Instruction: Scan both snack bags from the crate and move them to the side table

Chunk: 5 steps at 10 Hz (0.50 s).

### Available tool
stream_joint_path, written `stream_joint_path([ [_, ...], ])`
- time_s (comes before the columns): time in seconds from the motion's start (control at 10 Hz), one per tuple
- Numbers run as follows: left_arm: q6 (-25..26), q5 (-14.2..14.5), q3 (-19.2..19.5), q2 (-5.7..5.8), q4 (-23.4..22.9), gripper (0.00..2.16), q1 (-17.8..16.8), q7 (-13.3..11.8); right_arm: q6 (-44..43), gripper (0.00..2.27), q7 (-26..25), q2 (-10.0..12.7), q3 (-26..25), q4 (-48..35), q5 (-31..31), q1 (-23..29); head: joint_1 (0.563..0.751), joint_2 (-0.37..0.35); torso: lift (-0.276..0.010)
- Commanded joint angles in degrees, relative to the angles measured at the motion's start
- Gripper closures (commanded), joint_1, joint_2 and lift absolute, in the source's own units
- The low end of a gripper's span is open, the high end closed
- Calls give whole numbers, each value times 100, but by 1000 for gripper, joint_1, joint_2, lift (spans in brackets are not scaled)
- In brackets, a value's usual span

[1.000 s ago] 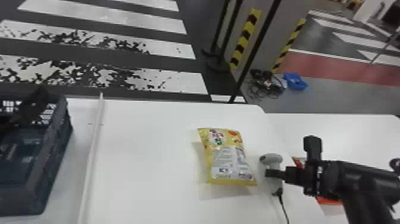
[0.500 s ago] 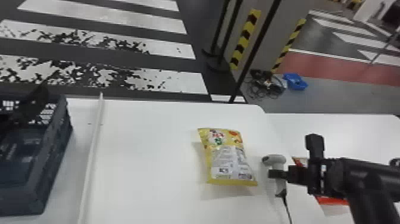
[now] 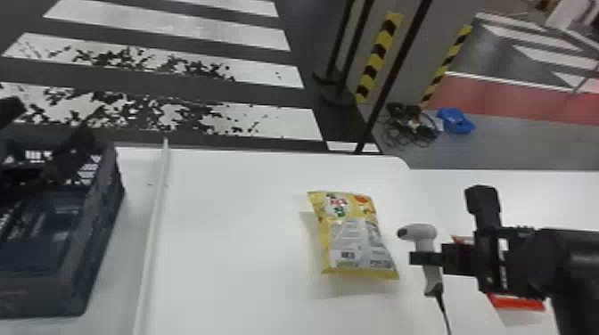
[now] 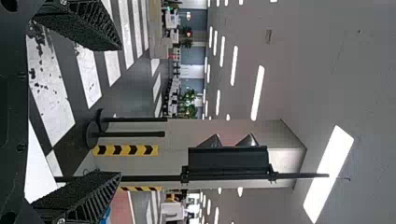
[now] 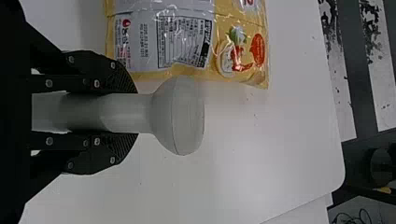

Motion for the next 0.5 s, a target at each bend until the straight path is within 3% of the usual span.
stream_joint_path([
  [0.0, 0, 18, -45, 21, 4, 33, -22, -1, 207, 2223, -110, 280, -42, -824, 99, 336, 695, -273, -95],
  [0.3, -35, 89, -115, 82, 48, 33, -84, -9, 312, 2223, -294, 763, -103, -2169, 389, 1241, 695, -256, -95],
  [0.4, -35, 115, -133, 91, 75, 33, -102, -18, 295, 2223, -320, 1027, -94, -2617, 398, 1505, 695, -248, -95],
])
